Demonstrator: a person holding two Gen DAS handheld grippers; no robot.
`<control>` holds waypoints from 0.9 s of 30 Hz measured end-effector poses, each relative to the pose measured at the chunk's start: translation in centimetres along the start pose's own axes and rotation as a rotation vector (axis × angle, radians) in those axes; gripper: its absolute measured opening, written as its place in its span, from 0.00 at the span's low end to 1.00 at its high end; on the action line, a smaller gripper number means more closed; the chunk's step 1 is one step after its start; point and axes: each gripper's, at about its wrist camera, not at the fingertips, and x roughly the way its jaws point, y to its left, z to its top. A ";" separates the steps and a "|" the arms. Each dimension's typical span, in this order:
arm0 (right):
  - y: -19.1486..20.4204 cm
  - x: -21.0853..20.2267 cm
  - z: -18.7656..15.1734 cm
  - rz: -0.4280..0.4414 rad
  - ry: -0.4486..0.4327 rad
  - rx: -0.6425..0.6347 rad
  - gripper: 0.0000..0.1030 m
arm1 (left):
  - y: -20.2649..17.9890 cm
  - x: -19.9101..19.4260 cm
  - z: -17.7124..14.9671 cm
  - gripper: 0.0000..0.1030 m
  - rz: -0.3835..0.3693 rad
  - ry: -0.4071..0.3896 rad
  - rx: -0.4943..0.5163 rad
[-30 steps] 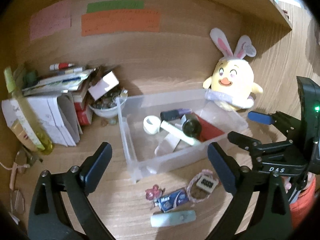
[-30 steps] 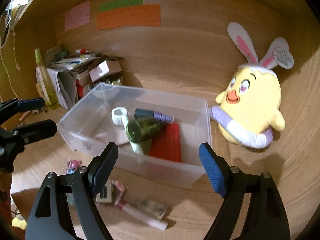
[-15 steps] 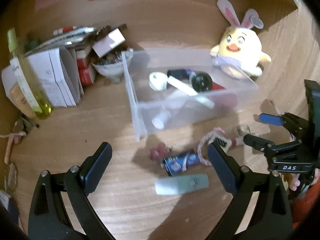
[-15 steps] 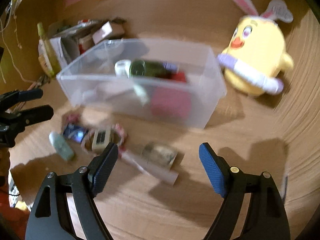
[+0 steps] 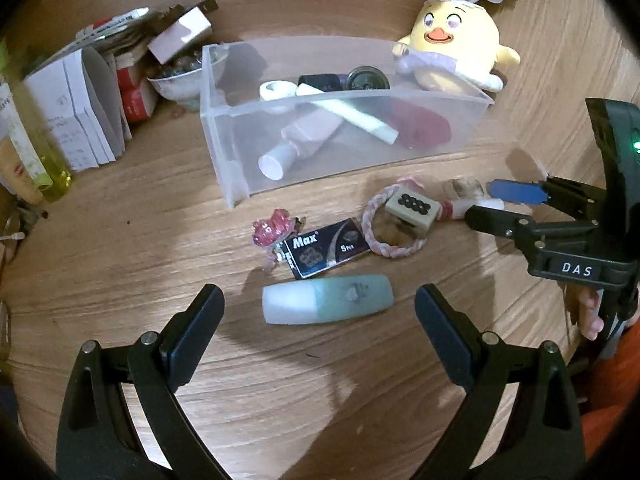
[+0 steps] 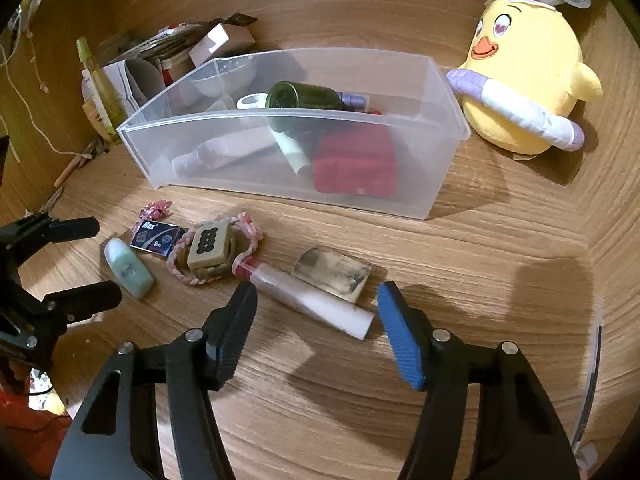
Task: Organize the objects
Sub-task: 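Withdraw both tools from the box toward the remaining items, then grasp the white-and-red lip balm tube with the right tool while the left tool grasps the mint green case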
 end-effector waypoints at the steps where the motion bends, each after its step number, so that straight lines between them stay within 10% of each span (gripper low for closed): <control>1: 0.0 -0.1 -0.1 0.001 0.000 -0.001 0.51 | 0.0 0.1 0.0 0.94 -0.002 0.002 0.000; 6: -0.1 -0.3 -0.7 0.024 0.018 -0.003 0.38 | 0.0 0.4 -0.1 0.94 -0.004 0.016 -0.004; 27: 2.1 0.5 0.0 0.069 0.044 -0.096 0.38 | -0.1 1.1 -0.2 0.88 -0.012 0.037 -0.027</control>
